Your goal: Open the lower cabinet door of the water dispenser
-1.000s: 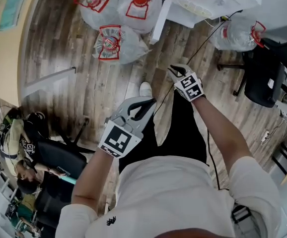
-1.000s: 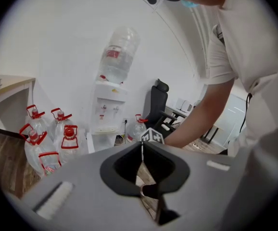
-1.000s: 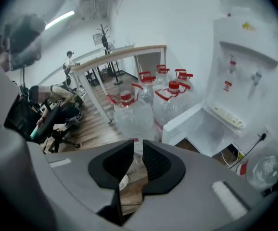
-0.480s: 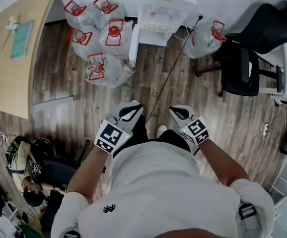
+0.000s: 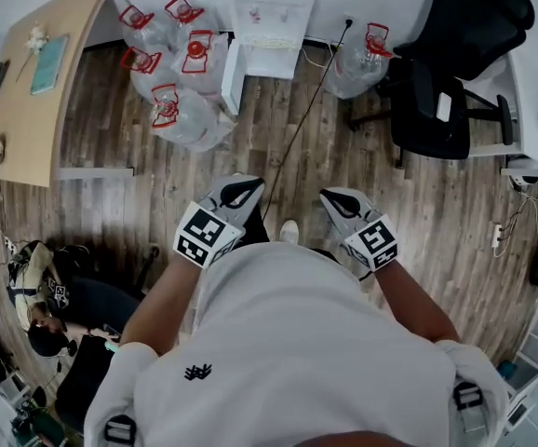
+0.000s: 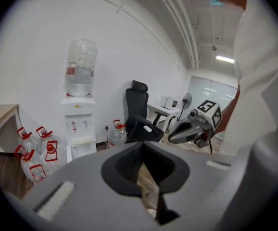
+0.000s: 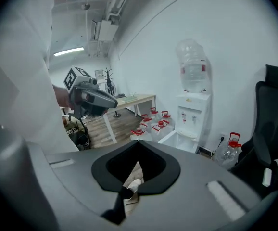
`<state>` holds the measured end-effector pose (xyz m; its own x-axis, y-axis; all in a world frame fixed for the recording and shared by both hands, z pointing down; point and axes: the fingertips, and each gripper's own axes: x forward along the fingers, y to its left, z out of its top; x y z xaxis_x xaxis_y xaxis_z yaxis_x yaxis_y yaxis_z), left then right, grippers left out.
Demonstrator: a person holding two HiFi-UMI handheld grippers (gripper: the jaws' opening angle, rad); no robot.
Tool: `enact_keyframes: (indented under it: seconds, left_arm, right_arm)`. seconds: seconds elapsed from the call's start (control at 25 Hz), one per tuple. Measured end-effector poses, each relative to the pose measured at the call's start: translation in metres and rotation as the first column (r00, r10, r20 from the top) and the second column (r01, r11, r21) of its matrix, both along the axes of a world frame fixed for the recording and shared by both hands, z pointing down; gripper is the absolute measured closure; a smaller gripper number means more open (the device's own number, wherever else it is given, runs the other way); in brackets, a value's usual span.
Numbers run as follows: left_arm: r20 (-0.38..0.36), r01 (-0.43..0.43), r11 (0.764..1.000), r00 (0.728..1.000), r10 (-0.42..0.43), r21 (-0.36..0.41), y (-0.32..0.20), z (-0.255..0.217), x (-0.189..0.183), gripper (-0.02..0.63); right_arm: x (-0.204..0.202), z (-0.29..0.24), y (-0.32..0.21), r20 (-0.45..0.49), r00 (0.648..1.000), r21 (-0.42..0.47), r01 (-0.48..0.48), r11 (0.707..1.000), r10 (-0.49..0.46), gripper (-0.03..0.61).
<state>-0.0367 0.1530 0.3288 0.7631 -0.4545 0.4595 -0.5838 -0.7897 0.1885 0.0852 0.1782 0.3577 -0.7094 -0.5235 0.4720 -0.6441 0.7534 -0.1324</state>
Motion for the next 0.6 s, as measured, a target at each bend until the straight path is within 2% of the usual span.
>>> enact_keyframes:
  seconds: [0.24,0.6]
  left_arm:
    - [0.011,0.002,1.000,1.000,-0.002,-0.008,0.055,0.000,0.025,0.558]
    - [0.006,0.002,1.000,1.000,-0.003,0.019,0.095,-0.011,0.049,0.558]
  right_arm:
    - [0.031,-0.016,0.046,0.039,0.999,0.021,-0.013,1.000,0.012,0.577]
    - [0.048,-0.031,0.081,0.048,0.999,0.060,-0.013,0.998,0.010,0.577]
